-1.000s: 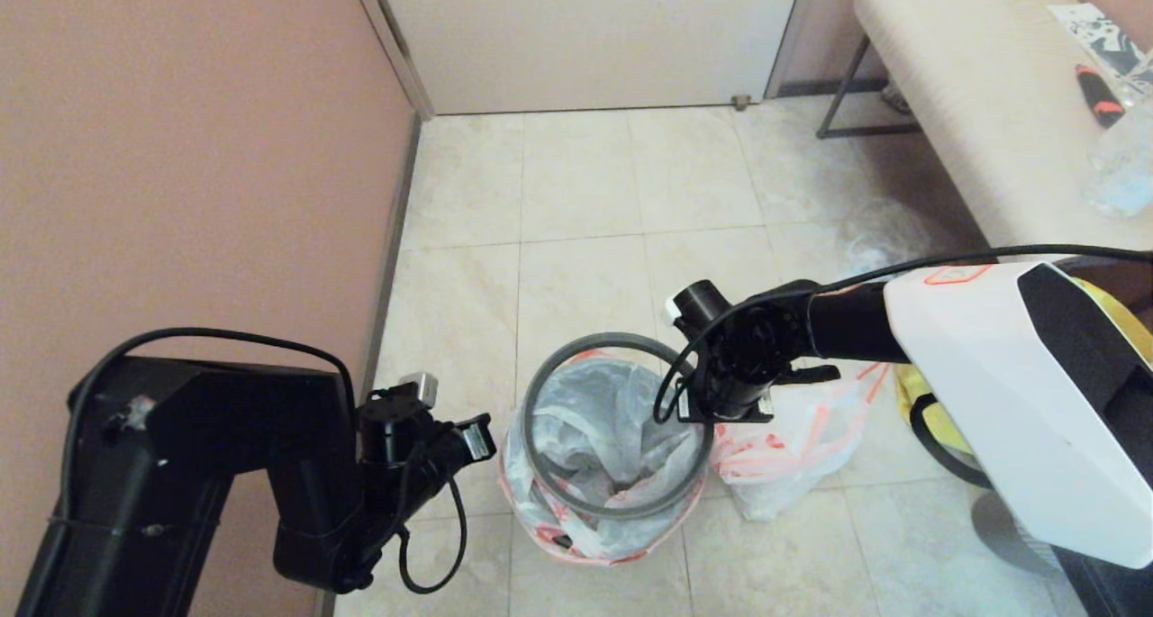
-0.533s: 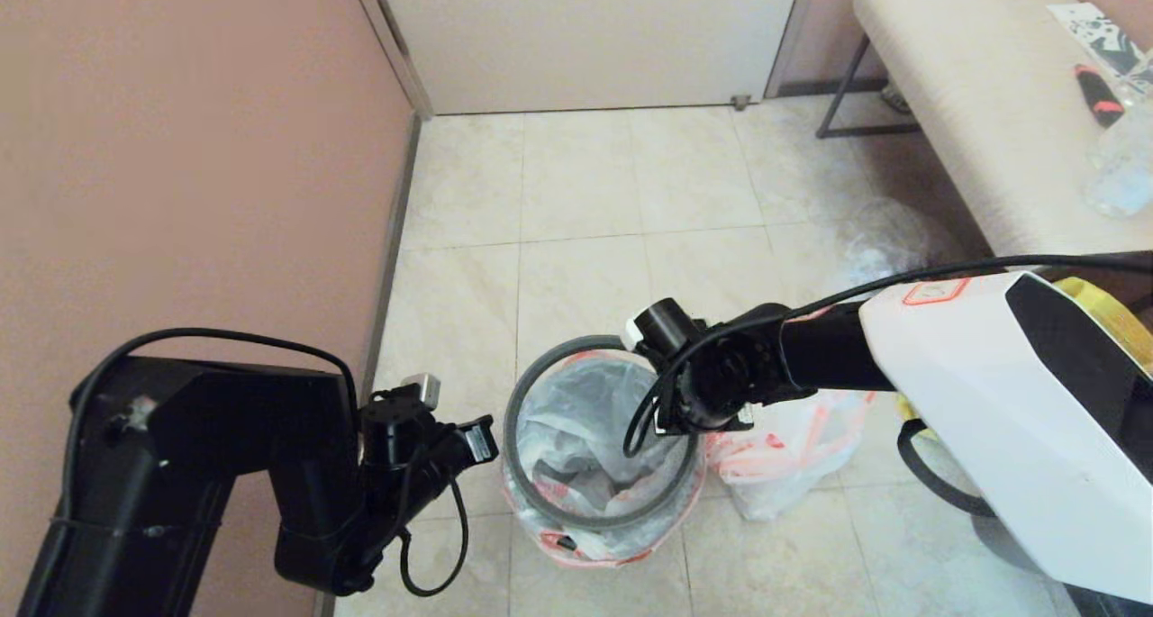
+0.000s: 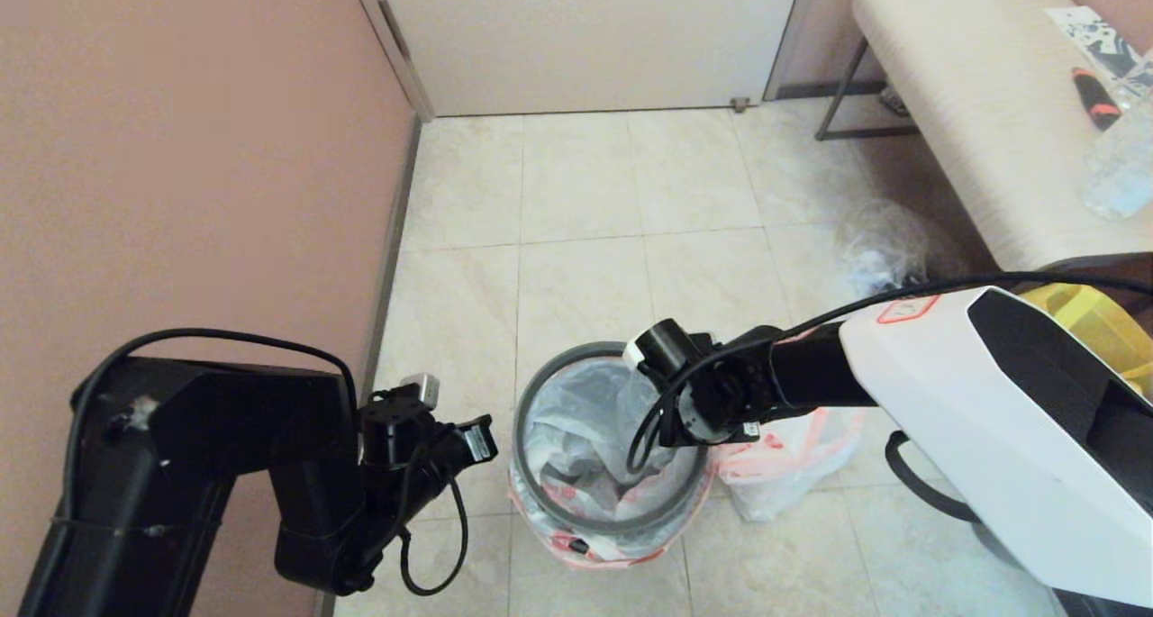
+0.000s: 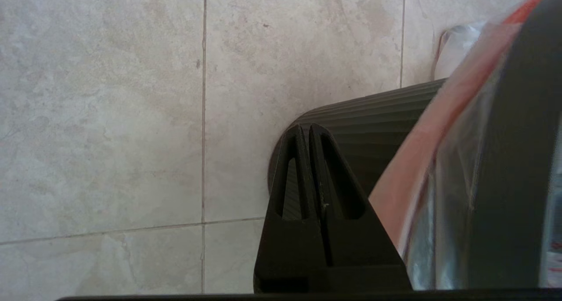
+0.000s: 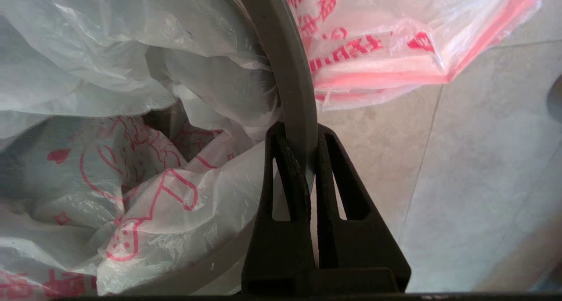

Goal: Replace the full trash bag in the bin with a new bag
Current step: Place the trash can ring on the trash can

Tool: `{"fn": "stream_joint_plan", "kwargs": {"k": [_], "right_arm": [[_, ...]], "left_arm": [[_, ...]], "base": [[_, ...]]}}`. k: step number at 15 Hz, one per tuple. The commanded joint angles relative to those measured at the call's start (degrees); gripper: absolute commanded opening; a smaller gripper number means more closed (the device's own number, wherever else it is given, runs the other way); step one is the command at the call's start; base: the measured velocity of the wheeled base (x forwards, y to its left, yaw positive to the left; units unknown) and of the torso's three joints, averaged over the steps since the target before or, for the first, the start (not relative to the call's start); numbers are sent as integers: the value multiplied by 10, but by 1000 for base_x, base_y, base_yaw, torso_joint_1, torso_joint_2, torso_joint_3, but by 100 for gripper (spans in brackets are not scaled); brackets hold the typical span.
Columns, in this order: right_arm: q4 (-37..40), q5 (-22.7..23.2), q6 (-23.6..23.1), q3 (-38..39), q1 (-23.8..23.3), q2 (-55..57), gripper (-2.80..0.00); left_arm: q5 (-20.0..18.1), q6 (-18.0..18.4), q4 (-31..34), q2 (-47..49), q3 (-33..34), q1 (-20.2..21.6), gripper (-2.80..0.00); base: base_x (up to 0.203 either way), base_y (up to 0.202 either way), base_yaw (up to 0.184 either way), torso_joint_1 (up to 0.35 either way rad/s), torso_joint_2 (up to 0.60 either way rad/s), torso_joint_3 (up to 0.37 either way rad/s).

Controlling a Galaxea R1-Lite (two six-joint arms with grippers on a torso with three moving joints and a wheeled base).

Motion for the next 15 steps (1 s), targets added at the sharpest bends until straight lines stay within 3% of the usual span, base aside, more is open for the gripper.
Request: {"fn": "stream_joint_plan", "kwargs": {"k": [1, 9, 15], "right_arm": [[-6, 0, 2, 1, 0, 18, -280], [2, -1, 23, 22, 33, -30, -280], [2, -2, 30, 29, 31, -34, -280]], "left_arm": [[0, -1, -5, 1, 0, 1, -280], [0, -1, -4, 2, 0, 0, -280], [0, -1, -4, 2, -1, 0, -280]], "base": [[0, 0, 0, 0, 0, 0], [0, 0, 0, 0, 0, 0], [0, 0, 0, 0, 0, 0]]}}
